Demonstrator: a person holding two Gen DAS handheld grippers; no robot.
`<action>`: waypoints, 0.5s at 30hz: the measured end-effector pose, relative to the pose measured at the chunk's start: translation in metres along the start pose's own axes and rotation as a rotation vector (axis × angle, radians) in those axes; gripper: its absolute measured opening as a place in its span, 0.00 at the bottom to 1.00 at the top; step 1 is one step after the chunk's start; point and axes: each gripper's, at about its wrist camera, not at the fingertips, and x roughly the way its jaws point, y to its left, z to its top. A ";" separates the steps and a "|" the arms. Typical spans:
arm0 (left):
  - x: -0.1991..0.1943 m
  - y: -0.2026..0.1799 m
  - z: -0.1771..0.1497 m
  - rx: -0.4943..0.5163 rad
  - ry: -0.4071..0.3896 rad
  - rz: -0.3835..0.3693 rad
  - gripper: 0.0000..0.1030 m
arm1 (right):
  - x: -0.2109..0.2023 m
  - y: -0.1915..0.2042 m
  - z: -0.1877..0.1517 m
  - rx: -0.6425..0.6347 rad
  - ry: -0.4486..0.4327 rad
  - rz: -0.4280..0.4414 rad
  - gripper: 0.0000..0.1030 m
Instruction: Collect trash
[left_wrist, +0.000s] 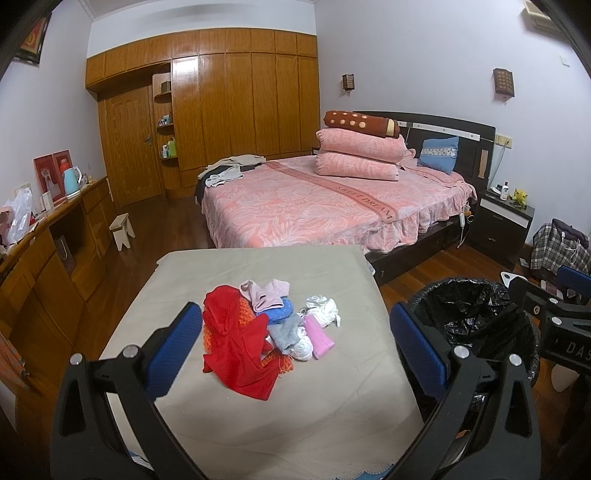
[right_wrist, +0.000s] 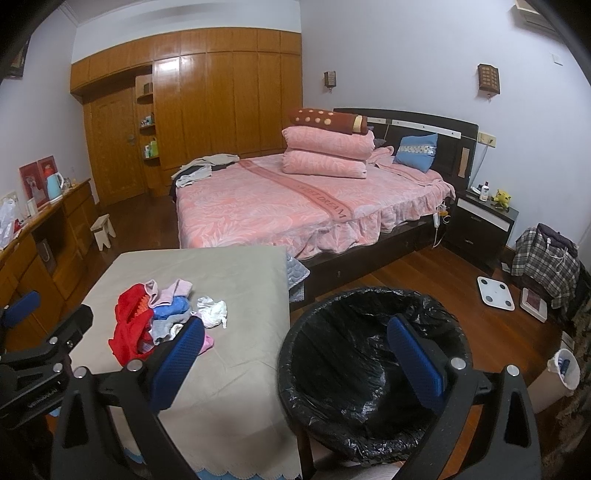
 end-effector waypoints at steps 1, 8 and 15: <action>0.000 0.000 0.000 -0.001 0.000 0.000 0.96 | 0.001 0.006 0.000 0.000 0.000 0.001 0.94; 0.002 0.003 -0.002 -0.003 0.003 -0.001 0.96 | 0.007 0.031 0.004 -0.006 -0.001 0.014 0.94; 0.015 0.013 -0.006 -0.017 0.011 0.002 0.96 | 0.010 0.030 0.003 -0.011 -0.002 0.030 0.94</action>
